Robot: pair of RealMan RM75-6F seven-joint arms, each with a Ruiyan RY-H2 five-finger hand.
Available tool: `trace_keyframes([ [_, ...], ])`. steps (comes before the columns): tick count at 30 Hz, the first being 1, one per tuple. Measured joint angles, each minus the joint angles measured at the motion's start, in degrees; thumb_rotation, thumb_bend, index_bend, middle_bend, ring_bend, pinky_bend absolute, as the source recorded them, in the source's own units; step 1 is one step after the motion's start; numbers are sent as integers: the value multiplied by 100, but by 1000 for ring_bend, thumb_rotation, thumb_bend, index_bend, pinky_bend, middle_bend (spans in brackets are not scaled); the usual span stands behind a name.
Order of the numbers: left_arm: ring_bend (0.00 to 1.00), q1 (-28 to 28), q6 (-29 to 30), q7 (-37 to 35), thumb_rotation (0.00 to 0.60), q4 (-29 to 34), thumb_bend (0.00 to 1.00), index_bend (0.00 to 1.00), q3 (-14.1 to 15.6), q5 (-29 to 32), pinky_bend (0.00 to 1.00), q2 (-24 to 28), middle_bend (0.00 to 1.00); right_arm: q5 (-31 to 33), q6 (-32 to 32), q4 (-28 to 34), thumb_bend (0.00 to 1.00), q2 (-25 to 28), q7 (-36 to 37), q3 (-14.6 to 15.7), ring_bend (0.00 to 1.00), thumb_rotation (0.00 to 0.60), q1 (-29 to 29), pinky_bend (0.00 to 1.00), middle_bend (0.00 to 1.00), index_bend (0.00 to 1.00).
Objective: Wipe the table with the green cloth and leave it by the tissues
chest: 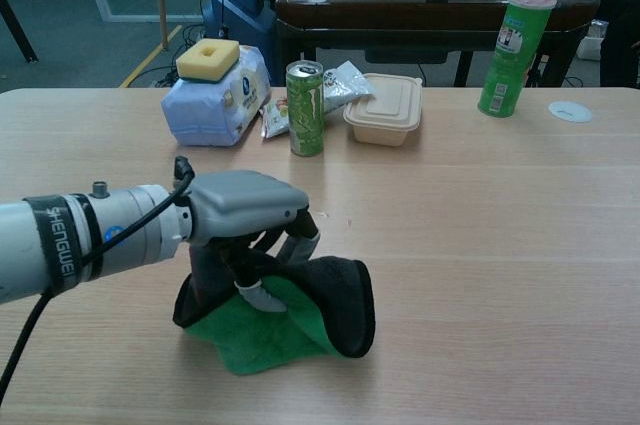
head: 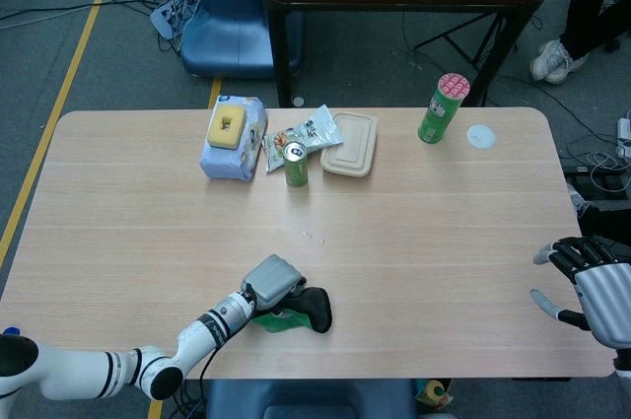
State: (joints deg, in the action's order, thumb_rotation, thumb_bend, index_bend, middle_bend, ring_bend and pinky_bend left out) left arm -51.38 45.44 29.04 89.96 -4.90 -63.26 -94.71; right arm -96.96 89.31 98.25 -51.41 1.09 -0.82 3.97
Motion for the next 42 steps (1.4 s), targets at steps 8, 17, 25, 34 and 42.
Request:
trace_keyframes([
  [8, 601, -30, 448, 396, 600, -666, 194, 609, 175, -451, 698, -558, 616, 19, 28, -16, 296, 6, 20, -3, 276, 600, -20, 248, 392, 426],
  [17, 601, 1, 604, 655, 600, -1282, 194, 616, 270, -664, 697, -893, 617, 5, 36, -39, 296, -6, 50, -5, 276, 600, -17, 248, 392, 426],
  [25, 602, 31, 760, 986, 600, -2003, 194, 619, 300, -814, 693, -1160, 622, 18, 101, -50, 296, 4, 72, -2, 276, 600, -63, 248, 392, 426],
  [34, 602, 81, 888, 1315, 600, -2824, 194, 620, 209, -889, 692, -1283, 623, 11, 108, -74, 296, 3, 104, -9, 276, 600, -60, 248, 392, 426],
  [42, 601, 177, 785, 1244, 600, -2404, 194, 619, 160, -788, 692, -1106, 623, 15, 90, -80, 296, -6, 106, -13, 276, 600, -50, 248, 392, 426],
])
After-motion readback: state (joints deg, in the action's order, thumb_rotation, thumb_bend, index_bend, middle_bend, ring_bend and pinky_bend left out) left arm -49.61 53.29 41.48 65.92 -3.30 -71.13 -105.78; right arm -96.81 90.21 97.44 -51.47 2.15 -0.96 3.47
